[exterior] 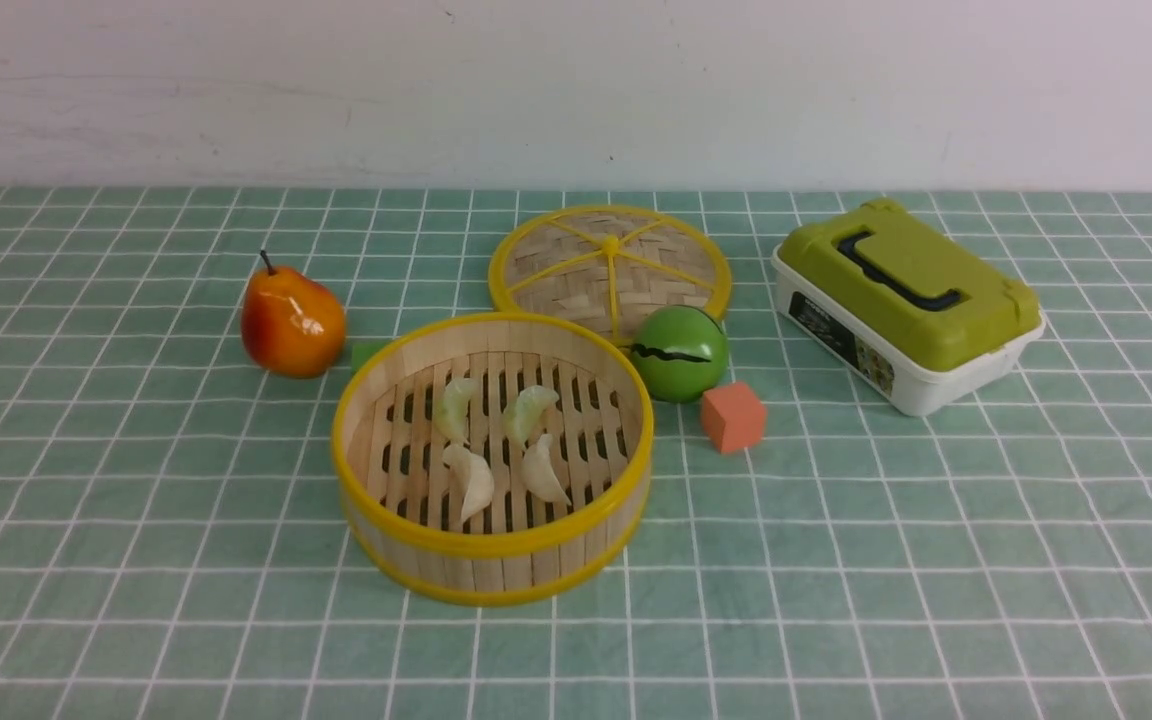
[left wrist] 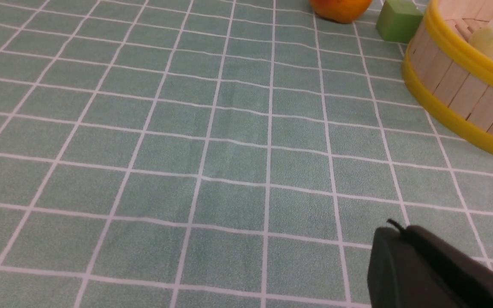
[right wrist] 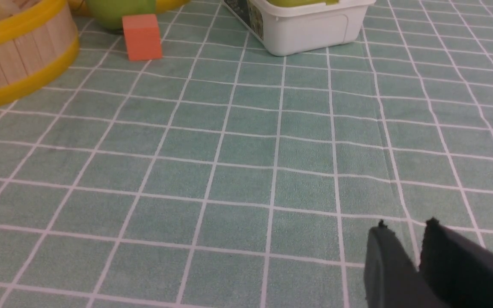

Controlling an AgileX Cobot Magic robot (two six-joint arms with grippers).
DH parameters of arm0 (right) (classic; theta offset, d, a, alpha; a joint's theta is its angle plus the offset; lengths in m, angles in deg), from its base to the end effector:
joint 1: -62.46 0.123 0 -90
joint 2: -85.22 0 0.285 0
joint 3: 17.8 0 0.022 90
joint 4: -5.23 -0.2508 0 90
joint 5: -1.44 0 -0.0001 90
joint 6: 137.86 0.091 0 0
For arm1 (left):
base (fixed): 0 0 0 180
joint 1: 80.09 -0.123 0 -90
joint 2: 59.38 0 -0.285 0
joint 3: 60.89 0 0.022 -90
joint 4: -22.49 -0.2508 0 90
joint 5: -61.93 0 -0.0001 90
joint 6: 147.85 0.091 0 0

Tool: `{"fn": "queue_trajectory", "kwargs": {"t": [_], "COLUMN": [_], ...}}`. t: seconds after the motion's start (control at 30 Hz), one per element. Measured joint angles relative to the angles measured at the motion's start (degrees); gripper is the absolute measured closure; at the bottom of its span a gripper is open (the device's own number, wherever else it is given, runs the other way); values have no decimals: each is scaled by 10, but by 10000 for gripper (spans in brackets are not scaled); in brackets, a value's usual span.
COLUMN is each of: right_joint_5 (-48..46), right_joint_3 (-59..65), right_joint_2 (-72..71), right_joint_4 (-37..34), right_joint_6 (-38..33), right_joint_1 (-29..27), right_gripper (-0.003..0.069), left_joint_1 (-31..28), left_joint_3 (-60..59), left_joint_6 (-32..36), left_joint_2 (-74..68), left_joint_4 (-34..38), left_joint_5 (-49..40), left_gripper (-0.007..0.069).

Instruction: Put the dumplings into the steamer on the table with the blue tablecloth.

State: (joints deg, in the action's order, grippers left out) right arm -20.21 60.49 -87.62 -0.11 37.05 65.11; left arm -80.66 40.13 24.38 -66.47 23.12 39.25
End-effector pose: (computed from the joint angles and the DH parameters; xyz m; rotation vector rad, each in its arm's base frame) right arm 0.0522 0.0056 0.1736 -0.0689 1.8668 0.0625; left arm 0.0520 0.0001 0.1680 -0.1448 1.8936 -0.0964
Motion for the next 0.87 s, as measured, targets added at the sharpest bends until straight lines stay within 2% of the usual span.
{"fn": "queue_trajectory", "kwargs": {"t": [0.87], "right_joint_5": [0], "right_joint_3": [0], "right_joint_2": [0], "right_joint_4": [0], "right_joint_6": [-2], "right_joint_1": [0], "right_gripper": [510], "left_joint_1": [0], "left_joint_3": [0], "left_joint_6": [0], "left_joint_2": [0], "left_joint_4": [0], "left_joint_5": [0], "left_gripper": [620]}}
